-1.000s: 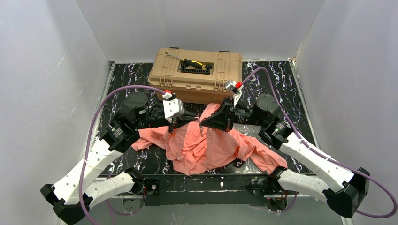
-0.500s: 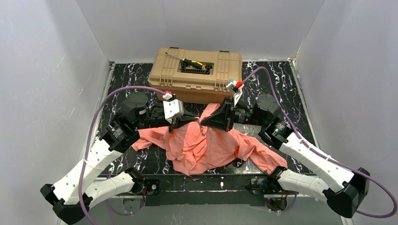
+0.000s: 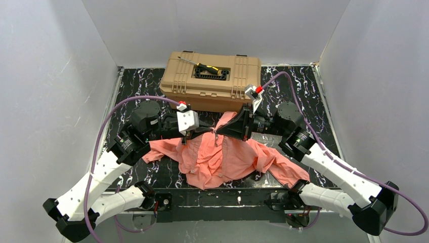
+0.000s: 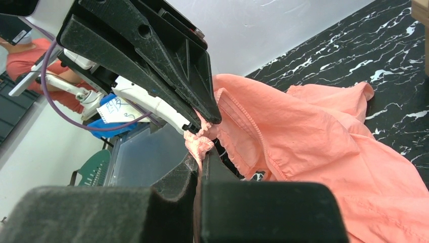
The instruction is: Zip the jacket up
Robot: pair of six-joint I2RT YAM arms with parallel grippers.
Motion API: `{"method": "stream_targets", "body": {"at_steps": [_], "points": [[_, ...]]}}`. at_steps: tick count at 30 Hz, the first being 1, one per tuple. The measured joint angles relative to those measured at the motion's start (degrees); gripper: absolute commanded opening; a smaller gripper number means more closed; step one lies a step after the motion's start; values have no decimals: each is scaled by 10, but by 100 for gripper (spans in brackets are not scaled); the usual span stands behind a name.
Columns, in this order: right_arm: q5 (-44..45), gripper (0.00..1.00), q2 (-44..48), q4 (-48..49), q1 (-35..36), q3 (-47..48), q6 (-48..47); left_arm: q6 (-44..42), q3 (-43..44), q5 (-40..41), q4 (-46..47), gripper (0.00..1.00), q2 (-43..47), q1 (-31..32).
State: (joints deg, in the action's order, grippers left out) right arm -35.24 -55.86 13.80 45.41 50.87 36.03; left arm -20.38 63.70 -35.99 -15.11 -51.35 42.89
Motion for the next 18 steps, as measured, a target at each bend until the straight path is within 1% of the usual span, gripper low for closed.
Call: {"method": "stream_targets", "body": {"at_steps": [5, 11, 14, 18], "points": [[31, 1, 18, -23, 0, -2, -8, 3, 0, 14, -8, 0, 0, 1], [57, 1, 44, -54, 0, -1, -41, 21, 0, 53, -38, 0, -11, 3], [46, 1, 24, -54, 0, -1, -48, 30, 1, 68, -47, 0, -22, 3], [19, 1, -29, -51, 0, 3, -50, 40, 1, 71, -48, 0, -28, 3]]}}
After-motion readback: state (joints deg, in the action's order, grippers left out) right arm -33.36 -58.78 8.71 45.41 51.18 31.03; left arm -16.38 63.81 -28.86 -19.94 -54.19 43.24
